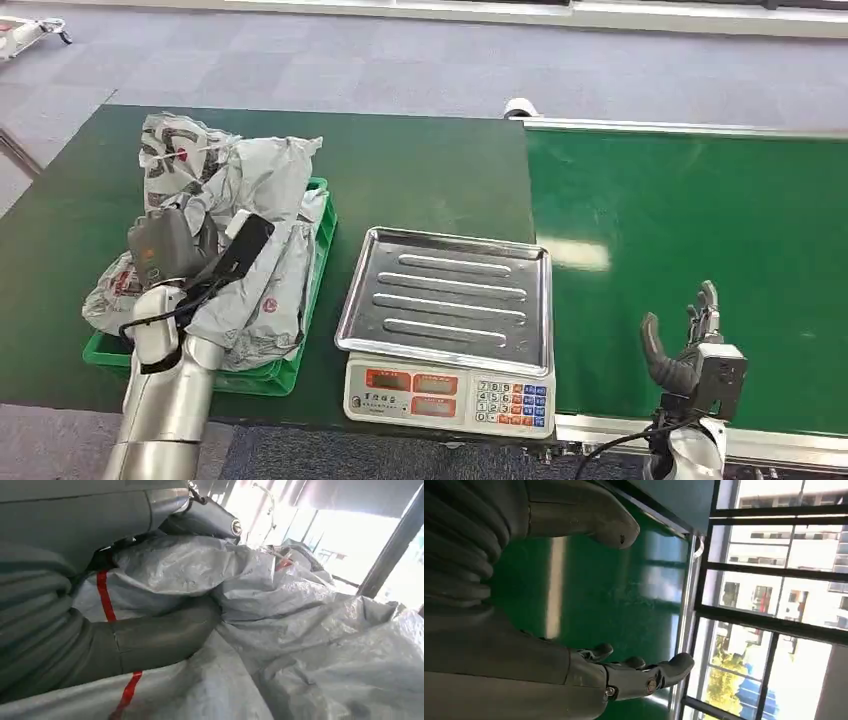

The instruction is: Moved the parcel from conveyor to table for the left to box.

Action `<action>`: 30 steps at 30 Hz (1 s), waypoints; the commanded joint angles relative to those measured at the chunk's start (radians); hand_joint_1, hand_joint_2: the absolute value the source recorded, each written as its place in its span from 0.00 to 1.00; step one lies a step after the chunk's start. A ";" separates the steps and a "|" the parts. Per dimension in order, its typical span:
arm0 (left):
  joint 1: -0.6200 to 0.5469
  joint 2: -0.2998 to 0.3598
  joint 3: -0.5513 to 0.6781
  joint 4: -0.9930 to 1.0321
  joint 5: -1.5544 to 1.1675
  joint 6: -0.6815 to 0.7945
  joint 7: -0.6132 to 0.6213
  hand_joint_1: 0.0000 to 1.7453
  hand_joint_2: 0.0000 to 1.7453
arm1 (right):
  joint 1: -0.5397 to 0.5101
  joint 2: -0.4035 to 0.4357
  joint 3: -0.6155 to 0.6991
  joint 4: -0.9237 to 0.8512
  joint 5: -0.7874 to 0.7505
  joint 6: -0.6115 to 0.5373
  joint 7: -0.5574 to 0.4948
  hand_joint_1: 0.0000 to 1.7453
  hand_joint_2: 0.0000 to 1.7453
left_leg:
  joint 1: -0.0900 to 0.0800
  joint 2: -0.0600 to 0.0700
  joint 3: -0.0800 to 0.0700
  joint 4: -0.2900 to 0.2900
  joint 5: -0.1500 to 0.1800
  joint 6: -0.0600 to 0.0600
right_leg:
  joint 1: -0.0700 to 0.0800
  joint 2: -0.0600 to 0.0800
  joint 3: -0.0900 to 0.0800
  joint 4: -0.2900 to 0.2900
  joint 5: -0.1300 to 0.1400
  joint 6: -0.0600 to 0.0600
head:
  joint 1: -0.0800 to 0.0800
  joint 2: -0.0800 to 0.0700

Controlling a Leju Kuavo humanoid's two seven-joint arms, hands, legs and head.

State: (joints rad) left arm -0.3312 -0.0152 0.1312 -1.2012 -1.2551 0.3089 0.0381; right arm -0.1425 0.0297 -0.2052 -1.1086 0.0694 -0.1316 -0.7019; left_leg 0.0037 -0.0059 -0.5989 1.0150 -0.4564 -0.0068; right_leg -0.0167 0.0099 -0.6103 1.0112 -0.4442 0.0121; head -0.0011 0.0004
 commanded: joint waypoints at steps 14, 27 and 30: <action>-0.060 0.027 -0.020 0.301 0.004 -0.212 -0.003 0.00 1.00 | -0.056 -0.010 -0.010 0.100 -0.009 0.007 0.004 0.00 1.00 | 0.000 0.000 0.005 -0.004 0.001 0.000 | 0.000 -0.001 0.006 -0.004 0.001 -0.001 | 0.000 0.000; -0.015 -0.091 0.073 0.006 0.732 0.124 -0.499 0.00 0.00 | -0.008 0.006 -0.005 0.043 -0.033 -0.021 0.004 0.00 1.00 | 0.001 -0.004 0.001 0.000 0.001 0.002 | 0.001 -0.007 0.004 -0.002 -0.001 0.000 | 0.000 0.000; 0.007 -0.111 0.066 -0.064 0.870 0.219 -0.606 0.00 0.00 | -0.003 0.008 -0.001 0.036 -0.036 -0.023 0.004 0.00 1.00 | 0.000 -0.003 0.001 0.000 0.001 0.002 | 0.001 -0.005 0.003 -0.001 0.000 0.000 | 0.000 0.000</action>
State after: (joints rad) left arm -0.3451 -0.0393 0.1530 -1.1197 -0.6523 0.4117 -0.3825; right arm -0.1515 0.0286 -0.2052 -1.0769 0.0461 -0.1469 -0.7019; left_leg 0.0035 -0.0091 -0.5985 1.0153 -0.4554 -0.0052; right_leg -0.0170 0.0059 -0.6081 1.0112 -0.4442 0.0122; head -0.0011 0.0004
